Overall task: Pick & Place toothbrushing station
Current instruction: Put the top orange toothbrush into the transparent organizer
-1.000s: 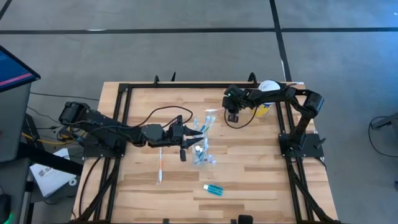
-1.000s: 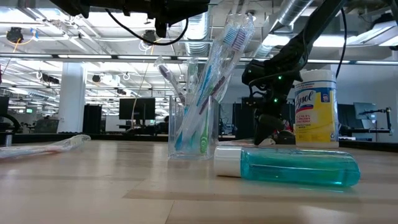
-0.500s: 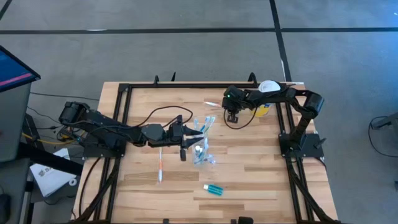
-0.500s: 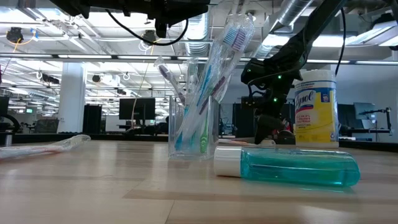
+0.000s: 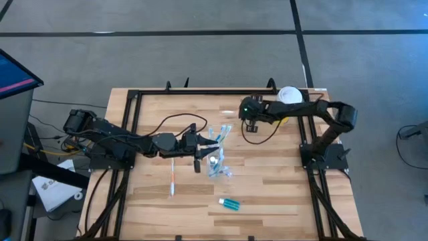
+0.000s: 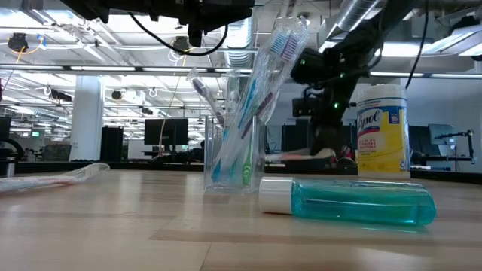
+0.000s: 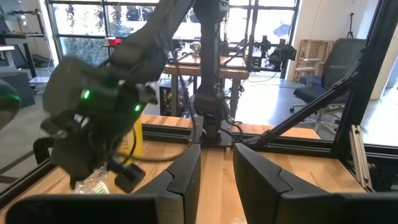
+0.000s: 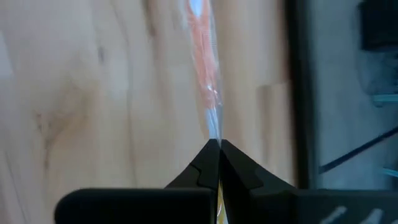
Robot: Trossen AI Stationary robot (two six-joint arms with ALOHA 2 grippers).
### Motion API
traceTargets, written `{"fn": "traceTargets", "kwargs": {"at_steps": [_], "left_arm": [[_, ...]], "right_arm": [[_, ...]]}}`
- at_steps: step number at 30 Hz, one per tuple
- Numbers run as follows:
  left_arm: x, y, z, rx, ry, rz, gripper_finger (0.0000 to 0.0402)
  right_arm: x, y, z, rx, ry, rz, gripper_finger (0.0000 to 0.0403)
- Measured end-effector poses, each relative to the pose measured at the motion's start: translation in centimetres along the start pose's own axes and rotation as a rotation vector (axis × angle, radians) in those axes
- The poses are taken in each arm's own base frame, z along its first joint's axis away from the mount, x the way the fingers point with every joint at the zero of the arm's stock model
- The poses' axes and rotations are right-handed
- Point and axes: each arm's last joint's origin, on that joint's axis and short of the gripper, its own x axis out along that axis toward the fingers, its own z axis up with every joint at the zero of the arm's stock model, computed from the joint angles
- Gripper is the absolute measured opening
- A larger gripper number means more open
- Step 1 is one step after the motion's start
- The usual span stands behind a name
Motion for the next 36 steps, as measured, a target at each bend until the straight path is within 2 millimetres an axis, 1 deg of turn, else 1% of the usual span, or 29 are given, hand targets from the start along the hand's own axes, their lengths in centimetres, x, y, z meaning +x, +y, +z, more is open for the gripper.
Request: {"fn": "traceTargets", "kwargs": {"at_steps": [7,10,17,23,28,36], "left_arm": [[0.0,0.0,0.0,0.001,0.002,0.000,0.0089],[0.0,0.0,0.0,0.001,0.002,0.000,0.0089],[0.0,0.0,0.0,0.001,0.002,0.000,0.0089],[0.0,0.0,0.0,0.001,0.003,0.000,0.0089],[0.0,0.0,0.0,0.001,0.003,0.000,0.0089],[0.0,0.0,0.0,-0.005,0.003,0.000,0.0089]], "right_arm": [[-4.0,-0.5,0.2,-0.016,-0.044,-0.099,0.0000],[-5.6,-0.2,0.3,-0.037,-0.068,-0.138,0.0000],[-9.7,0.8,0.5,-0.099,-0.106,-0.311,0.0000],[-12.7,1.9,0.5,-0.150,-0.147,-0.443,0.0000],[-14.6,3.0,0.5,-0.192,-0.161,-0.552,0.0000],[-17.2,6.0,0.7,-0.294,-0.217,-0.649,0.0000]]}}
